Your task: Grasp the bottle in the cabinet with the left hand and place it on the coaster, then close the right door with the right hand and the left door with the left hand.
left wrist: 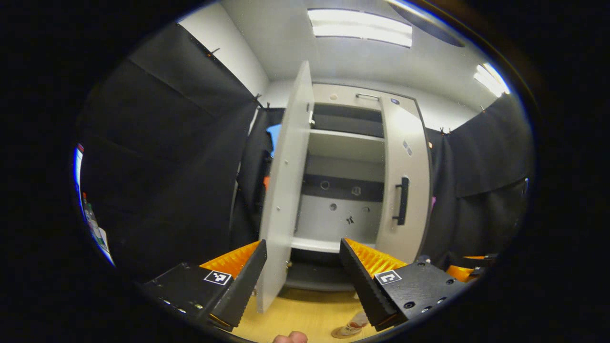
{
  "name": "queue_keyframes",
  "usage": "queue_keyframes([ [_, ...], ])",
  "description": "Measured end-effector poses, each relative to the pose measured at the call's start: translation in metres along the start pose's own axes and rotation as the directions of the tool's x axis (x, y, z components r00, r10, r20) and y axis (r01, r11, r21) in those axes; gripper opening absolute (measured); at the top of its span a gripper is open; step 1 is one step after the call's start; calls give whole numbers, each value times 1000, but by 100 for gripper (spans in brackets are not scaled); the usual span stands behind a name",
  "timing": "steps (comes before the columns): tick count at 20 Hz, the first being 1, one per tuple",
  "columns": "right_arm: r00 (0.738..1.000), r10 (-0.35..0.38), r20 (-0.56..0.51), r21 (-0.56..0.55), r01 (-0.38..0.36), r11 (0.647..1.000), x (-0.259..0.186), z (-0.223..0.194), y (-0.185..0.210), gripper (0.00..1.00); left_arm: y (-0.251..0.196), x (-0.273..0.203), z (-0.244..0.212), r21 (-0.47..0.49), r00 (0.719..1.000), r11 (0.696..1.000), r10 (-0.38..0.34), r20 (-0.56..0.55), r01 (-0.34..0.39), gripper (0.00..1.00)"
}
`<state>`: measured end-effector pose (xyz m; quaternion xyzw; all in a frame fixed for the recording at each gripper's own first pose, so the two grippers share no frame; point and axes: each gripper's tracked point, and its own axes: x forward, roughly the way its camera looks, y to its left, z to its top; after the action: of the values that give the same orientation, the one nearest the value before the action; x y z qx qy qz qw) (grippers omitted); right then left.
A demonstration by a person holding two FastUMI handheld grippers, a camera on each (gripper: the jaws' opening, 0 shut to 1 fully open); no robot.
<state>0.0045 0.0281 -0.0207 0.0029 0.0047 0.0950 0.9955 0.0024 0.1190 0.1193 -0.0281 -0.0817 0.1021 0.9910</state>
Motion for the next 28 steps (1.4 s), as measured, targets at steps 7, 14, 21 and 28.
queue_keyframes([
  [7,1000,-1,24,-32,2,999,1,8,-1,99,101,73,25,-3,978,981,196,65,-196,90],
  [14,999,-27,24,-35,28,999,3,11,-10,99,139,129,15,-57,971,970,238,9,-237,95],
  [21,999,-35,28,-12,35,999,6,15,-13,99,132,133,8,-75,975,973,220,-12,-220,93],
  [28,999,-20,50,-21,21,1000,6,23,-7,94,92,125,7,-67,988,985,156,-4,-156,93],
])
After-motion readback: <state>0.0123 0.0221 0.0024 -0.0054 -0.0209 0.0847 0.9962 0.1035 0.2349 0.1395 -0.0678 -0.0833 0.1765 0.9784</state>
